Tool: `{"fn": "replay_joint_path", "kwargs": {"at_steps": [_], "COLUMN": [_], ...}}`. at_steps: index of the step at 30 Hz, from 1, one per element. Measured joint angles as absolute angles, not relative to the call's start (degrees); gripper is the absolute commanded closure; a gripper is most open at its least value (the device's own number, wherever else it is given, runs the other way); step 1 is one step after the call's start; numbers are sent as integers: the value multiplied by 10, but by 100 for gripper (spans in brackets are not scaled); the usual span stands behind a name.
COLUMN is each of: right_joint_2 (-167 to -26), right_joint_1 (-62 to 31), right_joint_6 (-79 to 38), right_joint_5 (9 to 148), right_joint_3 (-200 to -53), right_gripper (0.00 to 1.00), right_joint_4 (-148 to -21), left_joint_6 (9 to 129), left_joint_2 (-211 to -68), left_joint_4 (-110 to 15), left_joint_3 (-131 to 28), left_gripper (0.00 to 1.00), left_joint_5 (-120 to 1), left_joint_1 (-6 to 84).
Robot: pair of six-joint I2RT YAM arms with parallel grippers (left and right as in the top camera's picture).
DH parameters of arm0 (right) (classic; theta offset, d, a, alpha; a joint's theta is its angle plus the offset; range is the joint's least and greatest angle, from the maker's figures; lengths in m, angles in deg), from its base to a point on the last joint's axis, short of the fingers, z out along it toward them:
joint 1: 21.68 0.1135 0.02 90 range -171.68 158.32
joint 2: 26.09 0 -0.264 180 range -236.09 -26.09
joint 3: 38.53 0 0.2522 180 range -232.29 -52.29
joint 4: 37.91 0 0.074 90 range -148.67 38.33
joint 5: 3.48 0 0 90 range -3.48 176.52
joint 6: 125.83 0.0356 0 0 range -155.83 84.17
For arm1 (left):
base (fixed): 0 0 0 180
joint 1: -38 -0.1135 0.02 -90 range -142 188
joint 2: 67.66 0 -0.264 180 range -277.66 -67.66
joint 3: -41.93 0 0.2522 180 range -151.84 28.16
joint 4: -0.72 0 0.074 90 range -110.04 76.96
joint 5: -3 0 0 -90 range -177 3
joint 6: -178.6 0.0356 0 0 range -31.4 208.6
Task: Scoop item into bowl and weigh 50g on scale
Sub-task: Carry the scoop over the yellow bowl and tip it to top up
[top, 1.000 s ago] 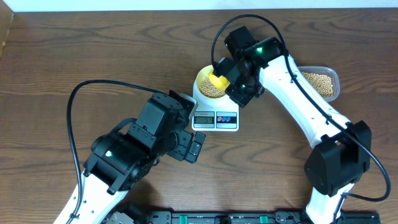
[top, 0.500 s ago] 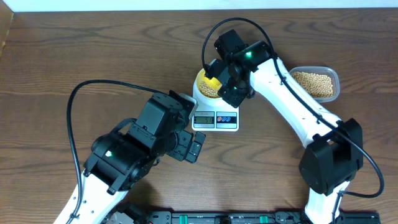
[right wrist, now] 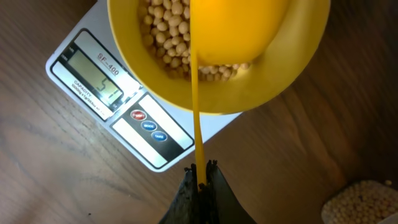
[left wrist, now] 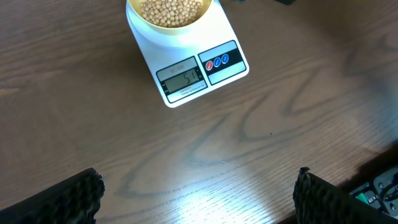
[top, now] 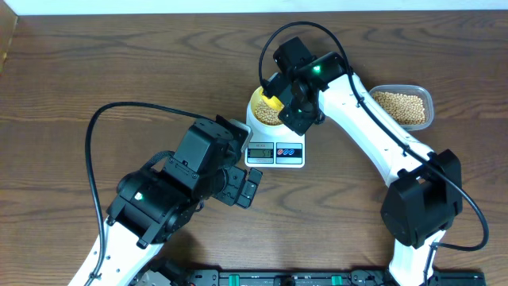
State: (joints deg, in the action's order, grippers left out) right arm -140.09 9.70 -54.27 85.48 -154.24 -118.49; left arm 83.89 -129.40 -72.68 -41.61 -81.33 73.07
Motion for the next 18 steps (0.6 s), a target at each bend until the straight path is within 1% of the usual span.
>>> {"fn": "replay_joint_path", "kwargs": {"at_steps": [18], "right_joint_2": [-1424], "right_joint_1": [97], "right_joint_6": [-523], "right_joint_5": [859], "right_joint_3": [-1541], "right_gripper": [99], "right_joint_4": [-1181], "left_joint_6": [839], "left_joint_2": [-1294], "left_joint_4": [-727], "left_joint_3": [-416], "left_gripper": [0], "left_joint_5": [-813], "left_joint_1": [731]}}
